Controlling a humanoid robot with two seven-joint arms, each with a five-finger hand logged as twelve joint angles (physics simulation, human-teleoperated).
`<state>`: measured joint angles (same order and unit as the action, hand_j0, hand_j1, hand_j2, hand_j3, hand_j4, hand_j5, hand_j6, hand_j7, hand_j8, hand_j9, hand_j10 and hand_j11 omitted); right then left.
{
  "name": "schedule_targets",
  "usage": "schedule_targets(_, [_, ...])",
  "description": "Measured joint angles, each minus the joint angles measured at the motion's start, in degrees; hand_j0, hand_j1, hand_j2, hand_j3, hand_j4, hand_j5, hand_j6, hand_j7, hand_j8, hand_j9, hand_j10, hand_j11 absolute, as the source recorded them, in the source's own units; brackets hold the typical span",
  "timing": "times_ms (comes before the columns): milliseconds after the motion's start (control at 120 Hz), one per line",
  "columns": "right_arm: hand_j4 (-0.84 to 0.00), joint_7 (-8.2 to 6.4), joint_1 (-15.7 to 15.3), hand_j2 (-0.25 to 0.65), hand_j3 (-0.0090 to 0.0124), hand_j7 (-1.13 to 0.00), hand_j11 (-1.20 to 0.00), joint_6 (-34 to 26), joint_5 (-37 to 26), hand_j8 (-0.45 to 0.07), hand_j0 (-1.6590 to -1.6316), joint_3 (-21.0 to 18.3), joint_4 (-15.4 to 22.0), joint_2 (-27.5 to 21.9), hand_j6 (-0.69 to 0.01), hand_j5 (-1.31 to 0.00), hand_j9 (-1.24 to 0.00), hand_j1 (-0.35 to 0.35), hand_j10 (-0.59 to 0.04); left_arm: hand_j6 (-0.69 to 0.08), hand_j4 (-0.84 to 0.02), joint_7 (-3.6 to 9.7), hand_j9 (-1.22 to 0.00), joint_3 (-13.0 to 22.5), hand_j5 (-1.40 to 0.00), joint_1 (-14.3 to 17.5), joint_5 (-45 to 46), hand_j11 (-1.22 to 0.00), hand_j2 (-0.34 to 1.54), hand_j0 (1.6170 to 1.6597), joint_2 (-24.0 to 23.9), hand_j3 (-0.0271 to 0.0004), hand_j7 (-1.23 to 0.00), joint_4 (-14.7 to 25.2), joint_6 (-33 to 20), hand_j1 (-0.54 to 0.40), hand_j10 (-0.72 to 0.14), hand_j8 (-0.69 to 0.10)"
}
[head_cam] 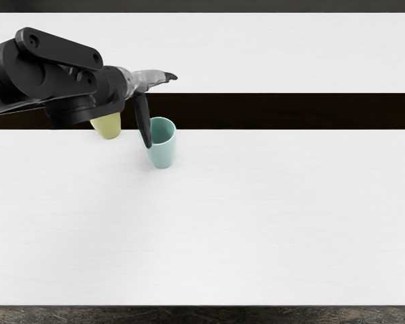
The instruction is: Pick up cup and place in cup with left hand
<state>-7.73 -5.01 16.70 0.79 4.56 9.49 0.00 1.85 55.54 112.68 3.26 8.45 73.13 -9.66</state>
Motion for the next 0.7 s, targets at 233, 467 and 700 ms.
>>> schedule_targets(233, [-0.011, 0.0, 0.0, -0.002, 0.0, -0.01, -0.01, 0.0, 0.0, -0.011, -1.6581, 0.01, 0.0, 0.0, -0.011, -0.01, -0.01, -0.335, -0.011, -0.01, -0.01, 0.02, -0.01, 0.33, -0.01, -2.62, 0.97, -0.01, 0.0, 1.6581, 0.08, 0.0, -0.01, 0.74, -5.44, 0.338, -0.01, -0.01])
schedule_targets(467, [-0.011, 0.0, 0.0, -0.002, 0.0, -0.01, -0.01, 0.0, 0.0, -0.011, -1.6581, 0.0, 0.0, 0.0, -0.011, -0.01, -0.01, -0.335, -0.011, -0.011, -0.01, 0.02, -0.01, -0.09, -0.01, -3.61, 1.34, -0.01, 0.0, 1.6581, -0.74, 0.0, -0.01, 3.45, -6.94, 0.337, -0.01, -0.01])
schedule_targets(700, [-0.011, 0.0, 0.0, -0.002, 0.0, -0.01, -0.01, 0.0, 0.0, -0.011, -1.6581, 0.01, 0.0, 0.0, -0.011, -0.01, -0.01, -0.335, -0.011, -0.017, -0.016, 0.0, -0.02, -0.32, -0.02, -4.9, 1.63, -0.02, 0.0, 1.6581, -1.29, 0.0, -0.02, 3.65, -8.8, 0.33, -0.016, -0.017])
